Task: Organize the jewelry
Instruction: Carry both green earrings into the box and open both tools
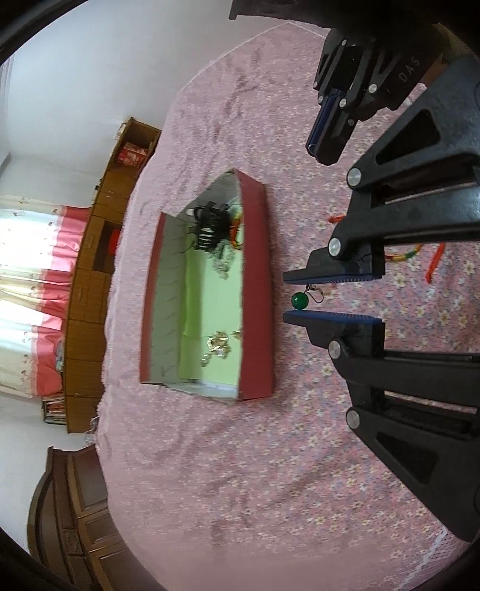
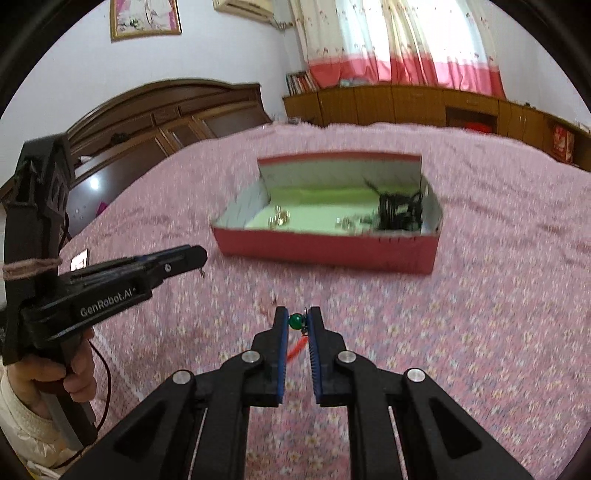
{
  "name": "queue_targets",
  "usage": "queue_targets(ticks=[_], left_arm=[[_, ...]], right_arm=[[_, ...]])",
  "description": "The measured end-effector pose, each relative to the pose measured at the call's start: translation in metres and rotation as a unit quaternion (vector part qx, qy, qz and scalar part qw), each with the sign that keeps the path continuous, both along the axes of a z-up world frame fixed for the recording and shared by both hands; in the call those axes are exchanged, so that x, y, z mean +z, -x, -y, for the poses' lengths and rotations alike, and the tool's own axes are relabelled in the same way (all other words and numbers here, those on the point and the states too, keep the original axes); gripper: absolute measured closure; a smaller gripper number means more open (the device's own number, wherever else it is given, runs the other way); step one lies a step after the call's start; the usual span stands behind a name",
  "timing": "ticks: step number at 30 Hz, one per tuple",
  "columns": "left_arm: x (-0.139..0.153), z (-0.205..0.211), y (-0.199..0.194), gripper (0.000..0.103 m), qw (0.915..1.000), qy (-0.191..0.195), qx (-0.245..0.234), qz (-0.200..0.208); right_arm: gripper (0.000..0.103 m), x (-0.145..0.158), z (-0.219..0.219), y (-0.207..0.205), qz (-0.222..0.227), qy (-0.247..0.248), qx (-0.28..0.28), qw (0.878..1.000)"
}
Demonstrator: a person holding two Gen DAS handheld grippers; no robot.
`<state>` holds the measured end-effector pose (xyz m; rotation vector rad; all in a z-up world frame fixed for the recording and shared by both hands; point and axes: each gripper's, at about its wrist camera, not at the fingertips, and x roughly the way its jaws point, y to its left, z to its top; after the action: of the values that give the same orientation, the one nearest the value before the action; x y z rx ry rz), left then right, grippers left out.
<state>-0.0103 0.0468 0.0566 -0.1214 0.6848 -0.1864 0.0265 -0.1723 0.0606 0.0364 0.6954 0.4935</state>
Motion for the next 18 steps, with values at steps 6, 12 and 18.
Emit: queue_targets(ticks=[6, 12, 18], left_arm=[[0.008, -0.001, -0.009, 0.098, 0.9996, 0.004, 0.007, 0.026], [0.012, 0.000, -0.018, 0.097, 0.9987, -0.004, 0.011, 0.051], [0.016, -0.003, -0.031, 0.097, 0.9966, -0.013, 0.020, 0.078]], right_arm=[[0.091, 0.009, -0.004, -0.012, 0.034, -0.007, -0.011, 0.999], [0.091, 0.014, -0.005, -0.029, 0.063, -0.011, -0.025, 0.998], [0.091, 0.018, -0.009, -0.049, 0.084, -0.013, -0.037, 0.996]])
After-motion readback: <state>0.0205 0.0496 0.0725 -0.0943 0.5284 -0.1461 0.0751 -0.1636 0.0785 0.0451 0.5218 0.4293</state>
